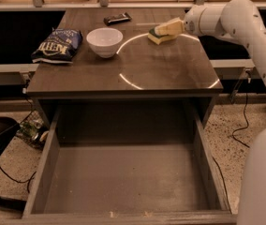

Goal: Place sponge into top drawer

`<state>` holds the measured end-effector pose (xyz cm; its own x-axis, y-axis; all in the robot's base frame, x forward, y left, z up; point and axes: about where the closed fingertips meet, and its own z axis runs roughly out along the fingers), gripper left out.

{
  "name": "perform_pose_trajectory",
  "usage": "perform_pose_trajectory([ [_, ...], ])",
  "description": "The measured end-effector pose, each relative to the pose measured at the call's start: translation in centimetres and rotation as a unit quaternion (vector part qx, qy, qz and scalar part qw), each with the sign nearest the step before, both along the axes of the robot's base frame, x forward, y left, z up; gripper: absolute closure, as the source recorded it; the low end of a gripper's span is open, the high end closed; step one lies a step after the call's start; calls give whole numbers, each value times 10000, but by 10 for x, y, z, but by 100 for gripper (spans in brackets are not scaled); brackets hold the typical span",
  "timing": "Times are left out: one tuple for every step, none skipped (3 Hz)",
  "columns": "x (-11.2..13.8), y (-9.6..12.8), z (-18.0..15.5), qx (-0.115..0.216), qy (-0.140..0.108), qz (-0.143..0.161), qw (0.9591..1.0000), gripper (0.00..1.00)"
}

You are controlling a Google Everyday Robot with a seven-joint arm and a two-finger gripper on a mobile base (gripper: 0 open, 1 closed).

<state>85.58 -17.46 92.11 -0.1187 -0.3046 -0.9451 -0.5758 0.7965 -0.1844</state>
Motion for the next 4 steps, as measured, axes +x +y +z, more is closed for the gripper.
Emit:
perform_pose_trajectory([
  [10,0,-13,126,-9,-6,9999,0],
  [22,4,-28,289,12,64,9996,0],
  [28,7,-38,401,61,90,9991,0],
  [36,9,-48,457,146,103,9988,0],
])
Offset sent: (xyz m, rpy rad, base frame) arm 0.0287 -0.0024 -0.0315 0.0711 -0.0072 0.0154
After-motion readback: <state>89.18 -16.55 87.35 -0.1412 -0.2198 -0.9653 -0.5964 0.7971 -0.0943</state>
